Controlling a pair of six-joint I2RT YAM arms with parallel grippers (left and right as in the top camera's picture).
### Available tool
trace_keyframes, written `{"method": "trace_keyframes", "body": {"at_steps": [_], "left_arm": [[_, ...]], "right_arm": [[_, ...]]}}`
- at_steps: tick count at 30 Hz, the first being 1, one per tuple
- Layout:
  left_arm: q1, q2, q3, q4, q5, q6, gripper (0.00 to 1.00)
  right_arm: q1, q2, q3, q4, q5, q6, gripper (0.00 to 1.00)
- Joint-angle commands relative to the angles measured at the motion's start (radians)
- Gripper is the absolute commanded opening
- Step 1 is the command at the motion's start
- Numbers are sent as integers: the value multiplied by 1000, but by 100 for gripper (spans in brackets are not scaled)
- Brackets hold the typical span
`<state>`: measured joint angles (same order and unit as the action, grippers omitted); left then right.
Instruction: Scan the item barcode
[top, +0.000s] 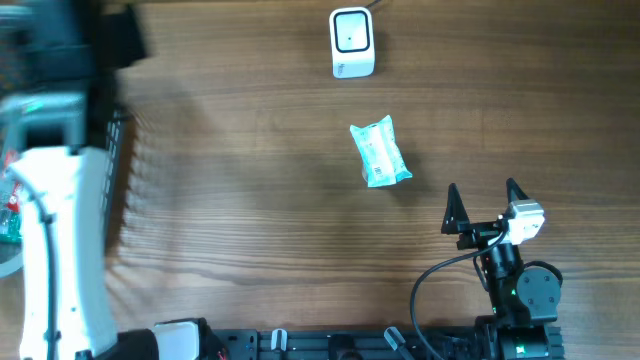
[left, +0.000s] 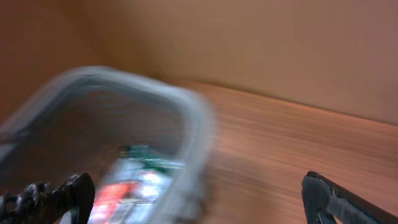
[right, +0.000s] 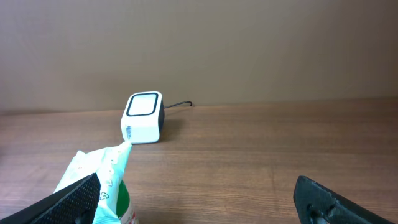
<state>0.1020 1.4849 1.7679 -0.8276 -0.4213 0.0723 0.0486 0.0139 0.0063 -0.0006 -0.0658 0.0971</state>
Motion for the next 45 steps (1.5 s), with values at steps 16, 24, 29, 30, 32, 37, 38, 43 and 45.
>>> {"method": "trace_keyframes", "body": {"at_steps": [16, 24, 29, 30, 32, 37, 38, 43, 45], "left_arm": [[632, 343, 12, -130, 440, 319, 100], [648, 502, 12, -124, 440, 521, 100], [673, 606, 12, -107, 440, 605, 100], [675, 618, 12, -108, 440, 629, 100], [677, 641, 12, -108, 441, 678, 100], [676, 656, 12, -75, 441, 789, 100], [676, 656, 12, -59, 441, 789, 100], [676, 657, 12, -36, 441, 842, 100], [676, 657, 12, -24, 446, 845, 100]], "right_arm": [[-7, 0, -1, 3, 16, 8, 100], [-7, 0, -1, 2, 16, 8, 100], [-7, 0, -1, 2, 16, 8, 100], [-7, 0, -1, 3, 16, 8, 100], [-7, 0, -1, 2, 16, 8, 100], [-7, 0, -1, 2, 16, 8, 100], [-7, 0, -1, 2, 16, 8, 100], [-7, 0, -1, 2, 16, 8, 100], [-7, 0, -1, 2, 16, 8, 100]]}}
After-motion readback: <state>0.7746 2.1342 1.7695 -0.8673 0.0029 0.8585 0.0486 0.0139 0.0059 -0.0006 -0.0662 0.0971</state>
